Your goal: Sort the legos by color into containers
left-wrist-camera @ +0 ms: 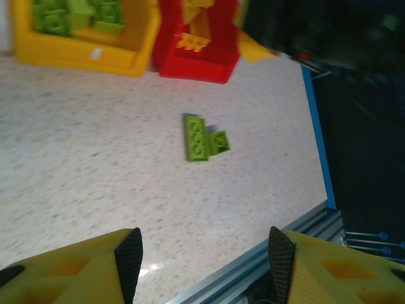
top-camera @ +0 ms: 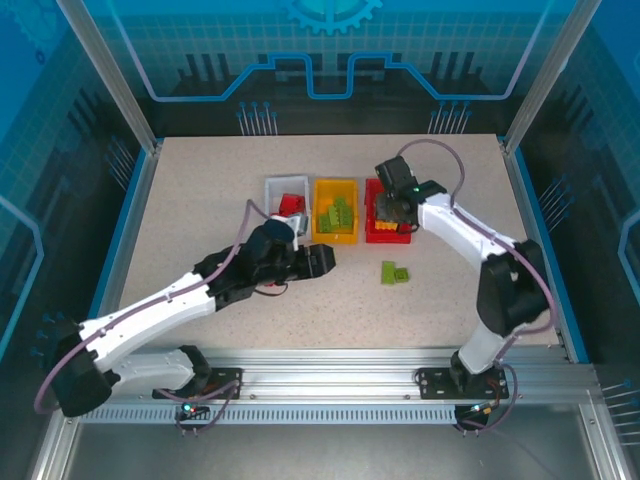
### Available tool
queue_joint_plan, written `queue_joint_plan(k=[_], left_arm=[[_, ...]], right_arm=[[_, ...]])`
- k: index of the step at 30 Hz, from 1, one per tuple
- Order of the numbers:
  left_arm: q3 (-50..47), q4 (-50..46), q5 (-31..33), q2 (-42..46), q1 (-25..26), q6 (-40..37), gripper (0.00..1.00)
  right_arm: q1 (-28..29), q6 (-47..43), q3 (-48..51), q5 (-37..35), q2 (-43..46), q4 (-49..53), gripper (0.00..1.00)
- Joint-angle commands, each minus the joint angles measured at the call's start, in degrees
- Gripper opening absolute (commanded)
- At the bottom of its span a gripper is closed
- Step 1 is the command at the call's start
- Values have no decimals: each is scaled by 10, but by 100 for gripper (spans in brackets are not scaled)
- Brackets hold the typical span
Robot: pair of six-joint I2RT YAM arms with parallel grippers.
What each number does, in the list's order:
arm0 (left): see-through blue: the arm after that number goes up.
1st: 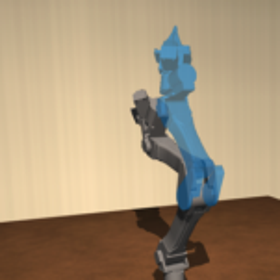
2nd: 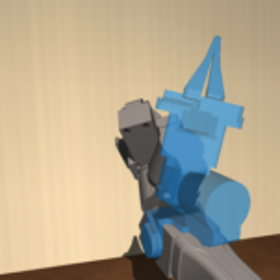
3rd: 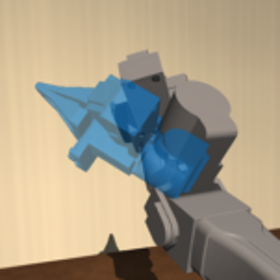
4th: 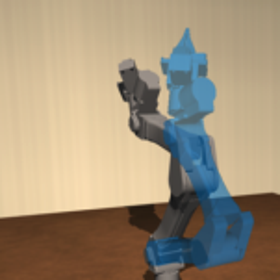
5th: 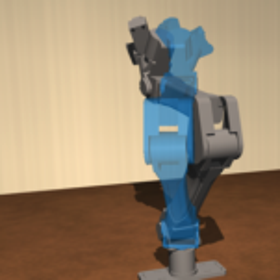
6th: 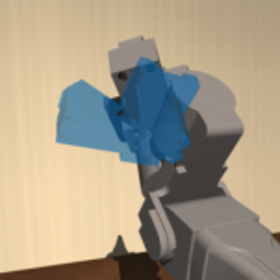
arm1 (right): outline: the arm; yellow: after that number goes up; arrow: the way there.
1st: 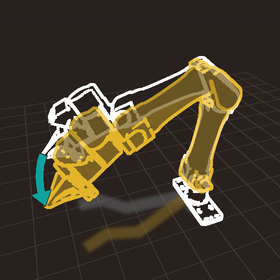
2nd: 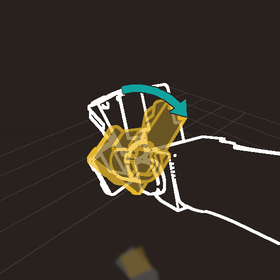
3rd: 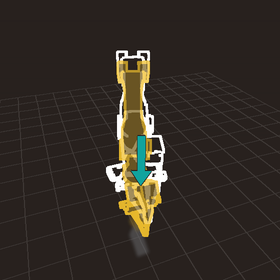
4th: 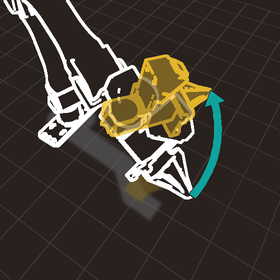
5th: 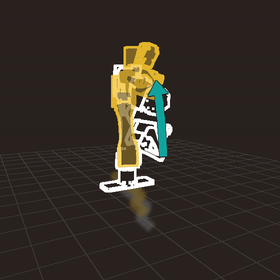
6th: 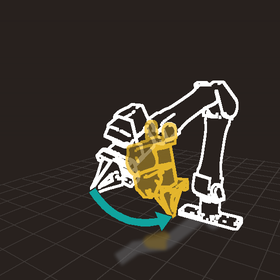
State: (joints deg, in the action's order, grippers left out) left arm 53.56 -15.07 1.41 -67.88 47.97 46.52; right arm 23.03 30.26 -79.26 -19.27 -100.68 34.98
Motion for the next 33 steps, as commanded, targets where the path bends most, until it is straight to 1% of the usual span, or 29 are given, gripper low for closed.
queue_joint_plan(k=[1, 4, 7, 10, 15, 25, 31, 33], left_arm=[[21, 31, 22, -25, 10, -19, 59], [26, 32, 25, -36, 15, -20, 59], [27, 26, 29, -38, 19, -24, 59], [22, 21, 33, -34, 20, -24, 59], [16, 7, 44, -23, 20, -23, 59], [14, -25, 58, -5, 20, -26, 60], [14, -69, 81, 15, 21, -28, 60], [15, -105, 103, 29, 20, -27, 60]], right_arm=[[-16, -20, -42, 17, -48, 32, 36], [-20, -17, -57, 17, -74, 35, 42], [-20, -17, -58, 22, -76, 33, 49], [-19, -16, -56, 27, -65, 35, 59], [-12, -16, -50, 26, -21, 40, 66], [2, -22, -50, 12, 96, 59, 64], [9, -35, -5, 26, 199, 62, 64], [12, -40, 25, 52, 243, 55, 64]])
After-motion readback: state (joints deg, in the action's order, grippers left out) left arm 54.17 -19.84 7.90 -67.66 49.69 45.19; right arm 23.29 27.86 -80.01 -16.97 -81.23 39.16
